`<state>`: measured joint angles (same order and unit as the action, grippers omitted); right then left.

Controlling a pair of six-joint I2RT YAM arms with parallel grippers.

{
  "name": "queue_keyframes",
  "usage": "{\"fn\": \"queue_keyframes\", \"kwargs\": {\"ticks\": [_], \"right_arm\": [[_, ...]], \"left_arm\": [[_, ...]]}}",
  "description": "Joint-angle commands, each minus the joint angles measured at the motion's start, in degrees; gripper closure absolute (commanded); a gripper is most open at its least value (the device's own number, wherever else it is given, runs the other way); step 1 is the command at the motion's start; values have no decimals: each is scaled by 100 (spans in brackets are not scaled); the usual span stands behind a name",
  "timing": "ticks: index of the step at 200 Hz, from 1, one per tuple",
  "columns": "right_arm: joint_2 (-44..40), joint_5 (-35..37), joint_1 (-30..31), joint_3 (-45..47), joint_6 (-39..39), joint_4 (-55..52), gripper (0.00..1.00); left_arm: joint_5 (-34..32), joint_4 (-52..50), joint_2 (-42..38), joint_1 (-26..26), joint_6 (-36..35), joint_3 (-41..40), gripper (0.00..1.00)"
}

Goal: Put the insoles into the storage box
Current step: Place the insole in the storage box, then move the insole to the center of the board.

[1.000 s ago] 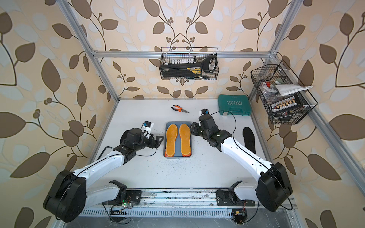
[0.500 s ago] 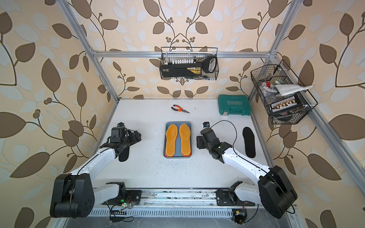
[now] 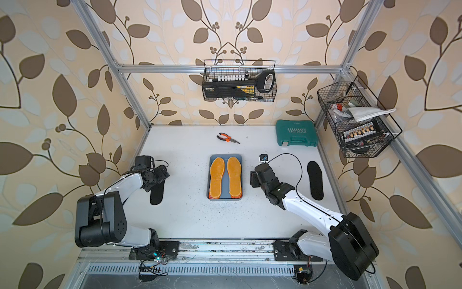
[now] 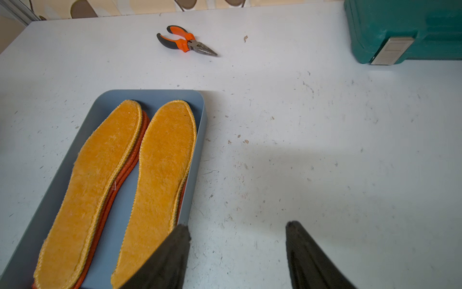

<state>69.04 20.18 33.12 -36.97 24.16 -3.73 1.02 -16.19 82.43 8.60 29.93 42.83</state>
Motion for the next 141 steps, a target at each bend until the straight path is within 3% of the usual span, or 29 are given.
{"fn": "queue_keyframes", "kwargs": {"ticks": [1, 78, 117, 141], "right_arm": [[-118, 267, 28, 75, -8, 21, 37], [-78, 337, 27, 33, 36, -40, 36], [57, 392, 27, -47, 36, -107, 36], [155, 382, 30, -88, 27, -120, 36]], "left_arm": [[648, 345, -81, -85, 83, -118, 12], [546, 868, 385, -1368, 817, -453, 12], [598, 758, 58, -1539, 884, -329, 12], [142, 306, -525, -1504, 537, -204, 9]]}}
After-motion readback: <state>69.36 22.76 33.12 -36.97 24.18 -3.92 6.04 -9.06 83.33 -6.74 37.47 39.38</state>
